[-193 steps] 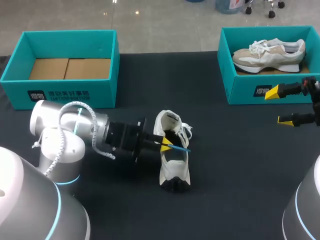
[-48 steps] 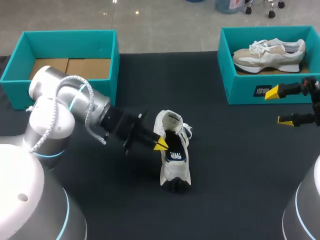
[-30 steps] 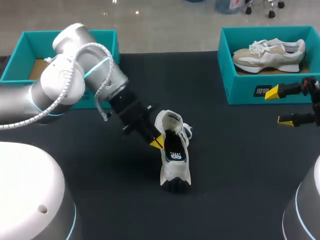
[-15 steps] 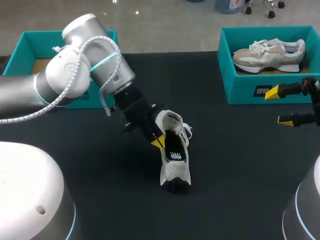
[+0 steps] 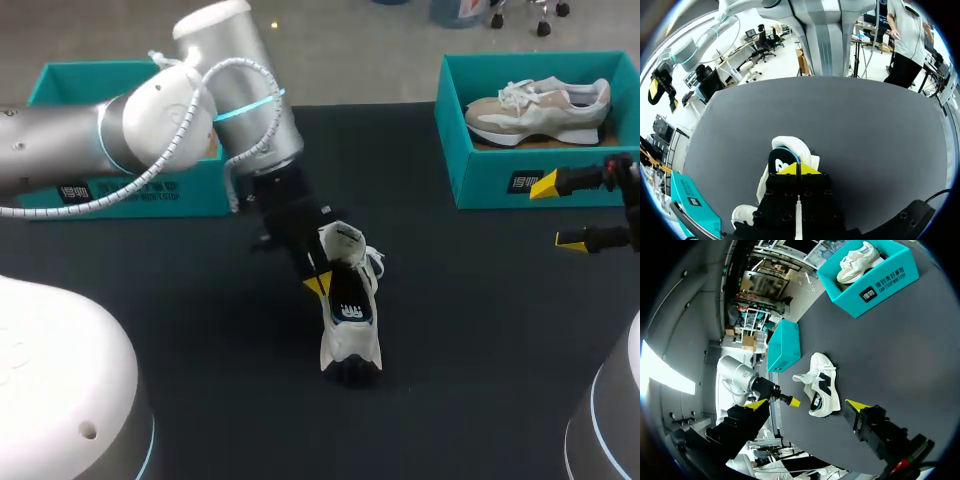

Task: Take the shoe out of the shoebox, open the shoe tongue, remove and reinsert the insole, then place the shoe into the shoebox

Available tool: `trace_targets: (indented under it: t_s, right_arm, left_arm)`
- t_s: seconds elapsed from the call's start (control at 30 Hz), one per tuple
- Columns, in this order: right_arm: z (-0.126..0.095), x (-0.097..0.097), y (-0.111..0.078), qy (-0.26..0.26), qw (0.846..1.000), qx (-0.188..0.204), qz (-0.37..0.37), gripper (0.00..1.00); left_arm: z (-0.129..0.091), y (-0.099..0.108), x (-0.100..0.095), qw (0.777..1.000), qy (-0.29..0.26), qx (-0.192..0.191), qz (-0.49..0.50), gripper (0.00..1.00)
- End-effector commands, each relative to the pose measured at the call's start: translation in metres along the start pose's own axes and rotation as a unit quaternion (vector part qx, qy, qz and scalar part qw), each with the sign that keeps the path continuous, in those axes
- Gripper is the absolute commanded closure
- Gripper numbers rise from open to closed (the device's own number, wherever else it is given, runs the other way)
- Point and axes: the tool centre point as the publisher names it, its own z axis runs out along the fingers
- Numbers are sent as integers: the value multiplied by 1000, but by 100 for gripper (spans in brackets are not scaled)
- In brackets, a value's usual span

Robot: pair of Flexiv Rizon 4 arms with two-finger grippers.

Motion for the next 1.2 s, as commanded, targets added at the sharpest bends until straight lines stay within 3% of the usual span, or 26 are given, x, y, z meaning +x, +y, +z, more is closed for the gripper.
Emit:
trace_targets:
  t_s: [0.03, 0.23, 0.93, 1.07, 1.2]
  right_arm:
    - [1, 0, -1, -2, 1000, -1, 1, 0]
    - [1, 0, -1, -2, 1000, -1, 1, 0]
    - [1, 0, -1, -2, 1000, -1, 1, 0]
    - [1, 0, -1, -2, 1000, -1, 1, 0]
    - [1, 0, -1, -2, 1000, -1, 1, 0]
  left_arm:
    - [10, 5, -9, 999, 34, -11, 21, 100]
    - [23, 15, -12, 998, 49, -39, 22, 100]
    - [64, 29, -14, 996, 51, -67, 5, 100]
    - [66, 30, -13, 996, 53, -77, 1, 100]
    - [54, 26, -14, 995, 37, -88, 4, 100]
